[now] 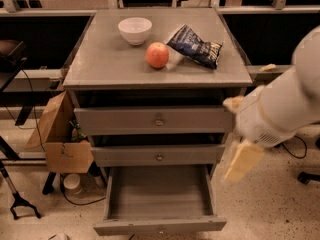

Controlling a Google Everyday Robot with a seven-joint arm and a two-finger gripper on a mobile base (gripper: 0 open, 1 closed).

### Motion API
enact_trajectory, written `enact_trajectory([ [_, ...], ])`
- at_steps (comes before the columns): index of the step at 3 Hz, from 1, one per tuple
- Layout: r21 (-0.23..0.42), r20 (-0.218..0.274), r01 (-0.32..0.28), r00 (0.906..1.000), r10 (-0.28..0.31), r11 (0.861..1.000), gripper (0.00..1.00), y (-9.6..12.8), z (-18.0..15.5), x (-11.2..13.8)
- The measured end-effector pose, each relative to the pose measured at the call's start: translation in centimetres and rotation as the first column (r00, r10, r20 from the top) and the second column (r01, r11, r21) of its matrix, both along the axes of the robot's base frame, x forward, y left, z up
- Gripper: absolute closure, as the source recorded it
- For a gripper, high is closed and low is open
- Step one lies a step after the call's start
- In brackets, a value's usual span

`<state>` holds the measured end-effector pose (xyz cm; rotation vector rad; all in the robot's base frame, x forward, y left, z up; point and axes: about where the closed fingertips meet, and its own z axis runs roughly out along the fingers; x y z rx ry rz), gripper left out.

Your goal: Close bottom drawer

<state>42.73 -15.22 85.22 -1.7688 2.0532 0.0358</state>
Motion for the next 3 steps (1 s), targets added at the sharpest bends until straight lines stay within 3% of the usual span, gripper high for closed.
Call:
enact_trajectory([
  [1,-0.020,-0.042,-0.060,0.9973,0.059,0.998,0.00,5.2,-9.0,0.0],
  [2,-0.068,-0.097,-0.147,0.9854,0.140,0.987,0.00,10.4,-19.6,-0.3],
  [3,-0.106,-0.161,-0.209,0.9684,0.191,0.972,0.00,12.1,-30.1,-1.5],
])
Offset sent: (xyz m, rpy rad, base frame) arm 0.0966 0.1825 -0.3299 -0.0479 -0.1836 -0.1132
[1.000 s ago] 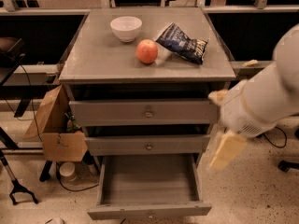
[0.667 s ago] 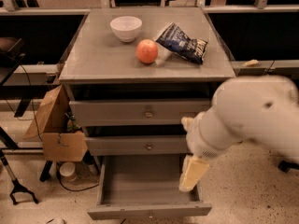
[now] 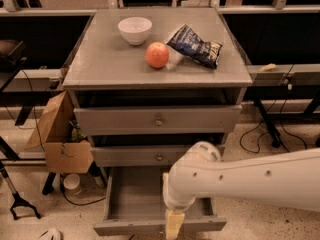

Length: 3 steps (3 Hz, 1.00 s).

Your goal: Close bottom drawer

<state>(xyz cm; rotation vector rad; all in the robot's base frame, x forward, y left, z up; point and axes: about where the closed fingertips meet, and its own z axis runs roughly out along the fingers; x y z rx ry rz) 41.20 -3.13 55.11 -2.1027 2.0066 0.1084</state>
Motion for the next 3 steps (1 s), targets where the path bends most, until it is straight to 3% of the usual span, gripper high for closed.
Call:
enact_trajectory([
  [1,0.005,0.037,-0.040,0.9985,0.040,0.999,0.00,2.0,-1.6,0.7],
  [2,0.015,0.008,0.004,1.0000,-0.005,1.000,0.00,0.9,-4.0,1.2],
  [3,0.011,-0.085,0.100,0.9915,-0.099,0.995,0.00,-1.5,-10.6,1.4],
])
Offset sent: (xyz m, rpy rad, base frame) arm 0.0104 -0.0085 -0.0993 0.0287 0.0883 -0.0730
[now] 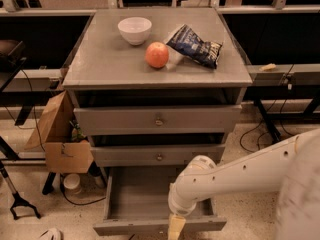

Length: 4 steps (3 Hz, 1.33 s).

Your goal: Close bottom drawer

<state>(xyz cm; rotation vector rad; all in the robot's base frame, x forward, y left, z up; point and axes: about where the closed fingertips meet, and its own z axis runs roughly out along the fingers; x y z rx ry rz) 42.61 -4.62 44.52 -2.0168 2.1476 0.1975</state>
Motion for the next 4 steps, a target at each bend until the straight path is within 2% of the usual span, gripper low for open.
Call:
enact_trajectory([
  [1,0.086,-0.091,0.125,0.9890,-0.117,0.988,0.00,-1.6,-6.0,-0.8],
  [2,0.205,-0.166,0.238,0.9643,-0.206,0.949,0.00,-3.3,-10.4,-1.5],
  [3,0.281,-0.222,0.306,0.9428,-0.249,0.910,0.19,-6.7,-14.5,-3.3],
  [4,0.320,-0.250,0.321,0.9362,-0.248,0.891,0.42,-9.2,-18.0,-4.7],
])
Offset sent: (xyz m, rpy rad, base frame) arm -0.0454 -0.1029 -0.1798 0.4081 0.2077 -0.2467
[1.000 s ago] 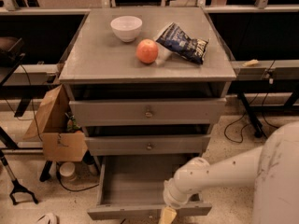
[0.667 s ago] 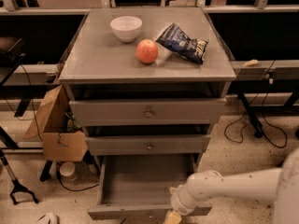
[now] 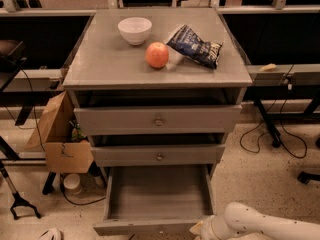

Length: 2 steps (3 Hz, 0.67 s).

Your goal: Close bottom drawer

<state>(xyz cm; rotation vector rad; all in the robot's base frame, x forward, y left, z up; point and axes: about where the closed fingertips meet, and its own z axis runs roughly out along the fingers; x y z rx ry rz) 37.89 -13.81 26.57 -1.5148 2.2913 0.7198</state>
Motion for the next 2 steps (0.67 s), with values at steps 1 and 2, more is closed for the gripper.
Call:
enact_trajectory([
  [1,0.034,-0.002,0.019,0.9998,-0.019,0.999,0.66,-0.7,-3.0,-0.4],
  [2,0.041,-0.005,0.031,0.9995,-0.030,0.999,0.89,0.0,-5.7,0.8],
])
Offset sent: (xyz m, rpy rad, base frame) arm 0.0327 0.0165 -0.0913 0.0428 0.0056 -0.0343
